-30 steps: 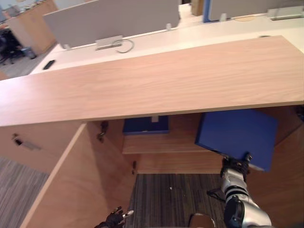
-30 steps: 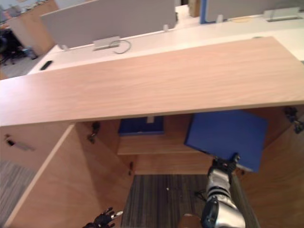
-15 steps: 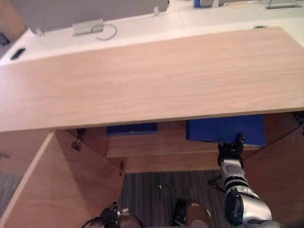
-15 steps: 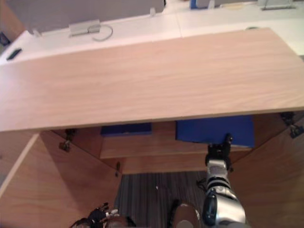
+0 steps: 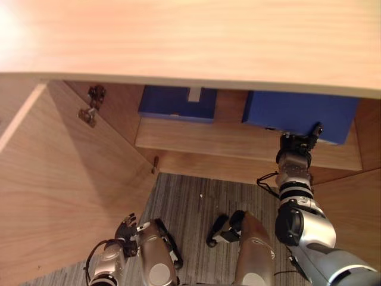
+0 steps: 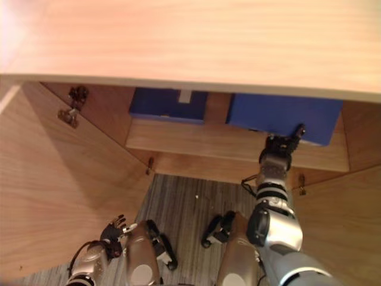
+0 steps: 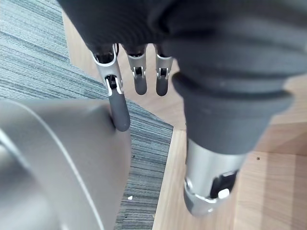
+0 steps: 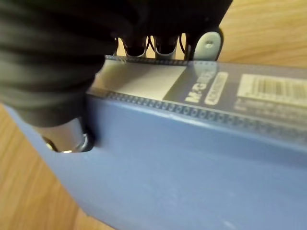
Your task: Walk over to the cabinet, pick up the folder, carry it to the office cabinet, place the folder inside the office cabinet, then close the office cabinet door
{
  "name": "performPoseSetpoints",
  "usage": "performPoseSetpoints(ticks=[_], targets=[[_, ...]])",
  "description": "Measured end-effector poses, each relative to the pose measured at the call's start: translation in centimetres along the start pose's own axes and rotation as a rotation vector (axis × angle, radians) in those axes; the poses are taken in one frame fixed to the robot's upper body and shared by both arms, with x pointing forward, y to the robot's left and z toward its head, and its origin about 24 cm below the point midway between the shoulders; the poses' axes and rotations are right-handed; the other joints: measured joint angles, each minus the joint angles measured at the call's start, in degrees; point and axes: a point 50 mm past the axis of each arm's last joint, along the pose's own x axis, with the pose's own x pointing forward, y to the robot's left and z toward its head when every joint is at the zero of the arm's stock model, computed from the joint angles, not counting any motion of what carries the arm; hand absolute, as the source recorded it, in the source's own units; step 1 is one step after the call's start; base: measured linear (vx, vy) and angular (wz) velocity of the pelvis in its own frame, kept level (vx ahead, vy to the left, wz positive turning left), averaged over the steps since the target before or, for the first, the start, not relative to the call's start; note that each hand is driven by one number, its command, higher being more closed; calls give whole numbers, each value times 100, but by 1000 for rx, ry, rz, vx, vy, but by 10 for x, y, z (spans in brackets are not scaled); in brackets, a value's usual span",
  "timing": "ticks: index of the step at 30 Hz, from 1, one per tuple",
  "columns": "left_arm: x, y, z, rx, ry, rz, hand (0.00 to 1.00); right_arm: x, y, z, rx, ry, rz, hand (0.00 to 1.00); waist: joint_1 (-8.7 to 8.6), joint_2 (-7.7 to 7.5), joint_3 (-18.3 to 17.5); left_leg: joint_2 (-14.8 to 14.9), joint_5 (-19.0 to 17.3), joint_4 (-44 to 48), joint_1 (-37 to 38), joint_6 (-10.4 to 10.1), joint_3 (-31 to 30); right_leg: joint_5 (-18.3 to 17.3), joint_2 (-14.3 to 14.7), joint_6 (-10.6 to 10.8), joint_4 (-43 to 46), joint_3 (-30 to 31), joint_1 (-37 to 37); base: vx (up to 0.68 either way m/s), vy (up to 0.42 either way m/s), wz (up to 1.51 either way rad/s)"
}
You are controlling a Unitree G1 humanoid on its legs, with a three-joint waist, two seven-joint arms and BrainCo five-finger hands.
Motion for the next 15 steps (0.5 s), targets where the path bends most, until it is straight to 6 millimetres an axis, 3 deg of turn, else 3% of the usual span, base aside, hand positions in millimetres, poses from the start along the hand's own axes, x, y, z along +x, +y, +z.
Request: performPoseSetpoints(ticks=[4,15], targets=[[2,-2,14,-34,-59,-3,0,4,11,8,156,-67,-35,100,80,-15,137,10,-95,459,-465,71,-149,-82,-196,-93,428,14,-389,-59,58,7],[4,-5,29,-45,-119,-7,0,11,33,33,234,-147,-61,100,274,-3,169,43,-158,960,-998,155,-418,-252,-337,-179,905,-10,-771,-69,32,3]])
